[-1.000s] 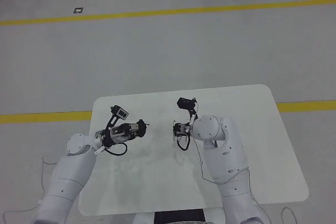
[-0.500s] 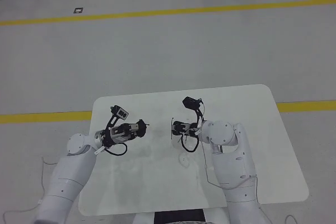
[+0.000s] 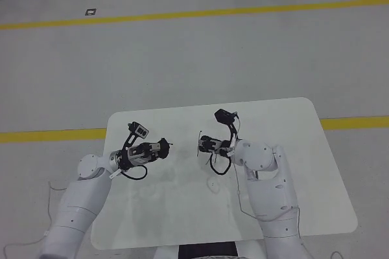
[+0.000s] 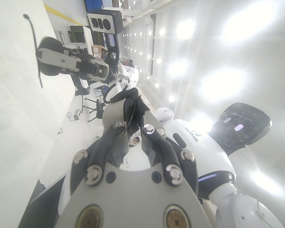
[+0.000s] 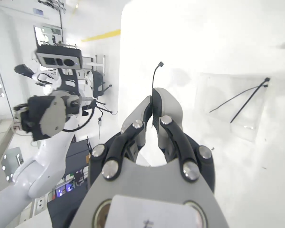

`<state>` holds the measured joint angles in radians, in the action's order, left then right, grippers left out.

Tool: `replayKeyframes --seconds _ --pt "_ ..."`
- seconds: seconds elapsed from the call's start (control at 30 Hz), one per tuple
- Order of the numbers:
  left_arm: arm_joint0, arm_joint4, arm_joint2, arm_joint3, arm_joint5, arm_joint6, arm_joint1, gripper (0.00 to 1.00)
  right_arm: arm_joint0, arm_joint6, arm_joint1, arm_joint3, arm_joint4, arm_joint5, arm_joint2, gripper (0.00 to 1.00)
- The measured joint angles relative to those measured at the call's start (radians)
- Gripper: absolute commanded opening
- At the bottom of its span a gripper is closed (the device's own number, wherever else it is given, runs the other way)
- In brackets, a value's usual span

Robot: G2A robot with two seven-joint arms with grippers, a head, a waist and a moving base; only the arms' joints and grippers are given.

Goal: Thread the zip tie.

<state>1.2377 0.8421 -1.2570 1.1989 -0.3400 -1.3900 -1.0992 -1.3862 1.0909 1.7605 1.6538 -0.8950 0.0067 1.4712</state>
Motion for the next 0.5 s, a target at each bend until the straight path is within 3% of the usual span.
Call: replayKeyframes --seconds 0.23,0.5 --pt "0.0 0.0 0.0 0.0 0.0 0.0 0.0 0.0 -0.112 -0.256 -0.024 0.115 0.098 -0.033 -0.047 0.0" --pt "0.0 0.0 0.0 0.0 0.0 0.0 0.0 0.0 -0.219 -0.522 -0.051 0.185 0.107 -0.126 -0.13 0.0"
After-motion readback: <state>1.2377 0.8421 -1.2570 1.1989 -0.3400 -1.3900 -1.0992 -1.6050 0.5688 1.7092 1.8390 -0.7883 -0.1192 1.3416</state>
